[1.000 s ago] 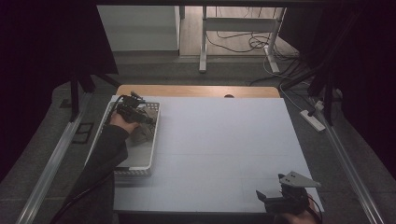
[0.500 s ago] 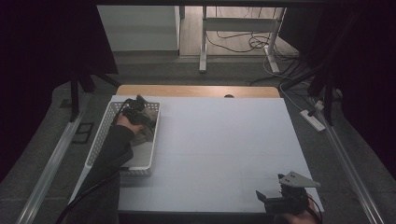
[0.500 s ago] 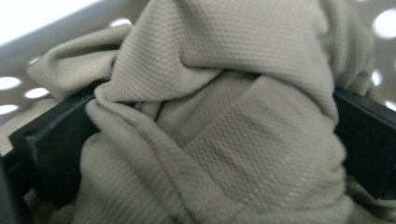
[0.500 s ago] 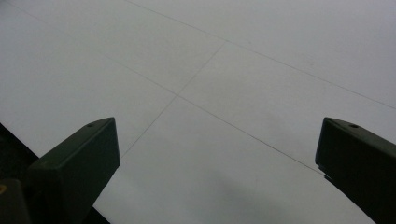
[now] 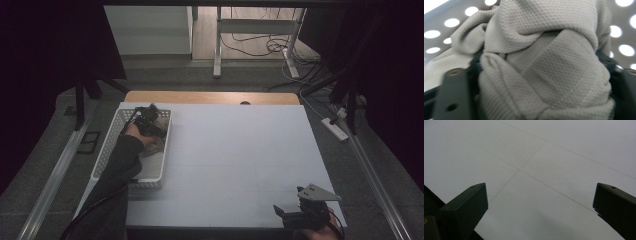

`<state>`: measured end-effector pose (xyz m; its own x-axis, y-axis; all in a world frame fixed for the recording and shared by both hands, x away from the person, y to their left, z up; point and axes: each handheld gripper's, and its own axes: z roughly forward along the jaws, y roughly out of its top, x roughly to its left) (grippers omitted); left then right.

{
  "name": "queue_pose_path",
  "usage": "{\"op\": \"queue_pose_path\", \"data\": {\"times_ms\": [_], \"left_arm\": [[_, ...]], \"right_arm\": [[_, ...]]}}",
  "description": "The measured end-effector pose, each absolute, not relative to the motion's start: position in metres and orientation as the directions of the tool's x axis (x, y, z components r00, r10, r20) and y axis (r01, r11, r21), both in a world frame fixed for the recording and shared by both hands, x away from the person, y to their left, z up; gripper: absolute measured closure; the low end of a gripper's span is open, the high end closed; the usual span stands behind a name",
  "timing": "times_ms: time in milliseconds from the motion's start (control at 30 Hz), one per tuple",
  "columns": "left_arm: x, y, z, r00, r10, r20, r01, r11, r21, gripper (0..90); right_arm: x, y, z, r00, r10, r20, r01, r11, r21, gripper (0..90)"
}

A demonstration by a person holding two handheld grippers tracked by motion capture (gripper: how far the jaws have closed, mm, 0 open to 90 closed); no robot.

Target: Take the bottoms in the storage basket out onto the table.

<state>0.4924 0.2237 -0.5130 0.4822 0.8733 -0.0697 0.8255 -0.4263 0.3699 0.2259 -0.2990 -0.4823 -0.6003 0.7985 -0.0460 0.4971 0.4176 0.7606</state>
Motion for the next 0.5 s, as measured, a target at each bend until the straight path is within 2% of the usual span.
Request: {"op": "queue_pose_path", "data": {"times_ms": [267, 500], "left_arm": [[0.4921, 0.2246, -0.5080, 0.464, 0.880, -0.097, 0.844, -0.406, 0.350, 48.6], [0.4878, 0.2266, -0.5058, 0.490, 0.865, -0.106, 0.827, -0.424, 0.369, 51.4]], "right_arm": [[0.2257, -0.2995, -0.4824, -0.601, 0.798, -0.043, 0.495, 0.413, 0.764, 0.4], [0.2254, -0.3002, -0.4822, -0.599, 0.800, -0.039, 0.497, 0.409, 0.765, 0.4]]}}
